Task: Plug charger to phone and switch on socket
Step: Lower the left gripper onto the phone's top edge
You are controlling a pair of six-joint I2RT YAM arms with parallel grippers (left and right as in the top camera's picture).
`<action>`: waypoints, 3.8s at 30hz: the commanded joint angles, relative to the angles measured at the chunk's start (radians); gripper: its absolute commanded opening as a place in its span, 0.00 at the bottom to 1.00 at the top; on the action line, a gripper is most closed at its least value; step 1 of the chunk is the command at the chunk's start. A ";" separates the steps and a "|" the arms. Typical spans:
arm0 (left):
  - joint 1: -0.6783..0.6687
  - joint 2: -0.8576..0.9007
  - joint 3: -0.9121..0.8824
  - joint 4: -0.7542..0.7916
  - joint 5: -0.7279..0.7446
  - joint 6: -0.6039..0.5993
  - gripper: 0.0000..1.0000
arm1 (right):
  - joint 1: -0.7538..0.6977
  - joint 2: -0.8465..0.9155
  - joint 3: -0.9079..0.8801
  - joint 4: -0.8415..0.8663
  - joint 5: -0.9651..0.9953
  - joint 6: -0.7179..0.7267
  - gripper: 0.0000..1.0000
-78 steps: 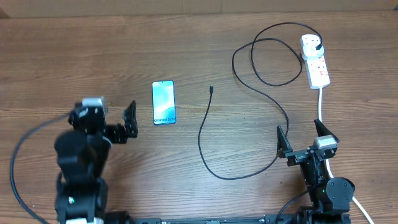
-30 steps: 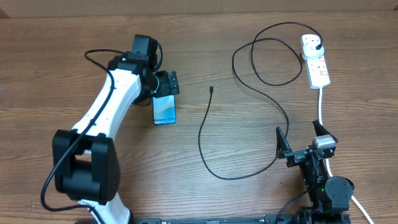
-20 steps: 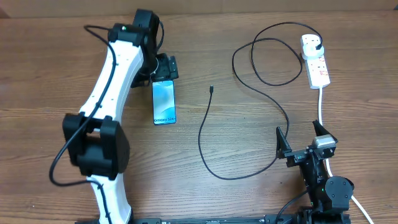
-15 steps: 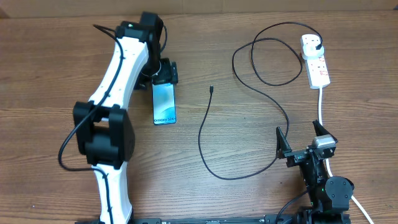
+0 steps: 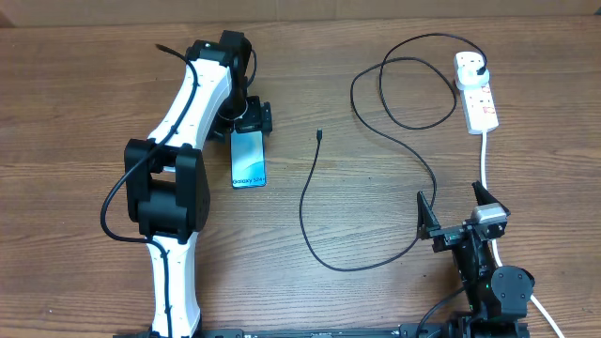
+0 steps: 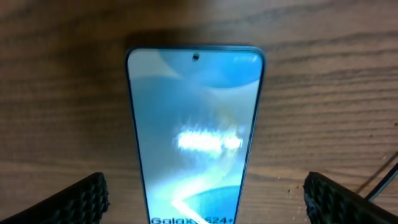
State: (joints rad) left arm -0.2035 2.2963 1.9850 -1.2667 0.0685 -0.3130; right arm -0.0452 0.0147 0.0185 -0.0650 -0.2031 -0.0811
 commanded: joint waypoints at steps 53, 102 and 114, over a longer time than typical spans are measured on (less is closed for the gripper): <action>-0.014 0.023 -0.294 0.194 -0.016 -0.009 0.92 | -0.001 -0.011 -0.010 0.003 0.000 0.006 1.00; -0.012 0.022 -0.235 0.172 0.033 -0.031 0.61 | -0.001 -0.011 -0.010 0.003 0.000 0.006 1.00; -0.012 0.022 -0.018 0.039 -0.002 -0.024 0.53 | -0.001 -0.011 -0.010 0.003 0.000 0.006 1.00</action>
State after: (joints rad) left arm -0.2100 2.3184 1.8771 -1.2083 0.0521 -0.3271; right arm -0.0456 0.0147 0.0185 -0.0658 -0.2031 -0.0818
